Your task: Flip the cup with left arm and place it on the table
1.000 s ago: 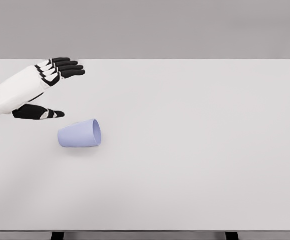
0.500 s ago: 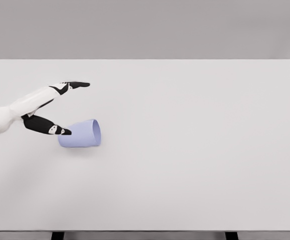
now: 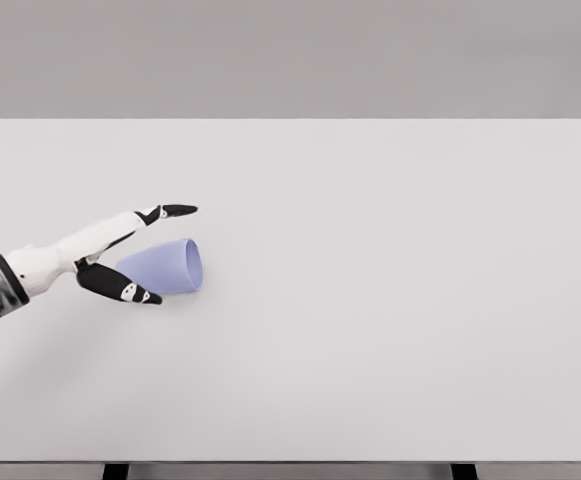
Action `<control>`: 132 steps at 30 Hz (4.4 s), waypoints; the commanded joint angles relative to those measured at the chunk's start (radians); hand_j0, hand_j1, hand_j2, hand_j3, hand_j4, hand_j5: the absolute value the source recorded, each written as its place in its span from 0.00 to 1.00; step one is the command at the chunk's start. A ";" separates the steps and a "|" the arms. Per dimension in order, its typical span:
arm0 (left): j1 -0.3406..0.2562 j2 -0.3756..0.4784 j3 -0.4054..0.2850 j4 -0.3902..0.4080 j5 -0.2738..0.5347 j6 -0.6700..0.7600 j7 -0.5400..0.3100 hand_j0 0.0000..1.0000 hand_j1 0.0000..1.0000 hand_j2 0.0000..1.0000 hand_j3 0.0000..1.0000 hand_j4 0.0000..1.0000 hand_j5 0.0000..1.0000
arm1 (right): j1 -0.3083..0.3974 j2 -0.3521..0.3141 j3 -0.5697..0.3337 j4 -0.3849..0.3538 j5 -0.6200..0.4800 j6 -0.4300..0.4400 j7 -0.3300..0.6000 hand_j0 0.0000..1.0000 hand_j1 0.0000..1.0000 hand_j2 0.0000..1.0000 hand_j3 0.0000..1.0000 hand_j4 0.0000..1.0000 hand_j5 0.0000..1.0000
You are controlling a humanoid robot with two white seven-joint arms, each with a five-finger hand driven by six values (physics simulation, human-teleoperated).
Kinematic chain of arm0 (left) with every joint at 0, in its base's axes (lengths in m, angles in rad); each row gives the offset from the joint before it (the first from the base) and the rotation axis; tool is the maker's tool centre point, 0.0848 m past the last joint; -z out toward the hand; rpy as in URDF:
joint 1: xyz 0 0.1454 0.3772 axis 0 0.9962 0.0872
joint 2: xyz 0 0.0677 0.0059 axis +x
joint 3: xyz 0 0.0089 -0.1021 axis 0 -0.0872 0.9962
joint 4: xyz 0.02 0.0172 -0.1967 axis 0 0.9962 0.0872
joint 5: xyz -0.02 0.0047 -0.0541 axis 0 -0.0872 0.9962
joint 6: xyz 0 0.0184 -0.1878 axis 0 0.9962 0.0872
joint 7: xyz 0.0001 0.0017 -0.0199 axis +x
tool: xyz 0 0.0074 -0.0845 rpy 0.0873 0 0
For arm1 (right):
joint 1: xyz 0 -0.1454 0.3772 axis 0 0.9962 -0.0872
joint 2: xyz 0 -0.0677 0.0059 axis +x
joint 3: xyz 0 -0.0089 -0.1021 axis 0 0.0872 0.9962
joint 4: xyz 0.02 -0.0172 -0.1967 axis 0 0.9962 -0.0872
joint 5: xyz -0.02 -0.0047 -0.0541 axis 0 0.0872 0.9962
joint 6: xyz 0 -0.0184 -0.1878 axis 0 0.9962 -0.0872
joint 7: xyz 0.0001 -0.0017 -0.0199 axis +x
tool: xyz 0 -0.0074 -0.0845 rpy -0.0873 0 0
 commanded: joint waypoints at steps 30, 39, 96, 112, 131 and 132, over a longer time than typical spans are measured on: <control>-0.051 -0.096 -0.031 -0.002 0.013 0.345 0.002 1.00 1.00 1.00 1.00 1.00 1.00 | 0.000 0.000 0.000 0.000 0.001 0.000 0.000 1.00 1.00 1.00 1.00 1.00 1.00; -0.051 -0.096 -0.037 -0.002 0.013 0.350 0.002 1.00 1.00 1.00 1.00 1.00 1.00 | 0.000 0.000 0.000 0.000 0.001 0.000 0.000 1.00 1.00 1.00 1.00 1.00 1.00; -0.115 -0.131 -0.085 0.000 0.002 0.494 0.002 0.79 0.79 0.79 0.79 0.79 0.79 | 0.000 0.000 0.000 0.000 0.001 0.000 0.000 1.00 1.00 1.00 1.00 1.00 1.00; -0.118 -0.185 -0.022 0.001 0.011 0.325 0.003 0.82 0.82 0.82 0.82 0.82 0.82 | 0.000 0.000 0.000 0.000 -0.001 0.000 0.000 1.00 1.00 1.00 1.00 1.00 1.00; -0.083 -0.248 0.052 0.001 0.013 0.262 0.003 0.83 0.83 0.83 0.83 0.83 0.83 | 0.000 0.000 0.000 0.000 -0.001 0.000 0.000 1.00 1.00 1.00 1.00 1.00 1.00; -0.072 -0.248 0.063 0.001 0.013 0.253 0.003 0.83 0.83 0.83 0.83 0.83 0.83 | 0.000 0.000 0.000 0.000 0.001 0.000 0.000 1.00 1.00 1.00 1.00 1.00 1.00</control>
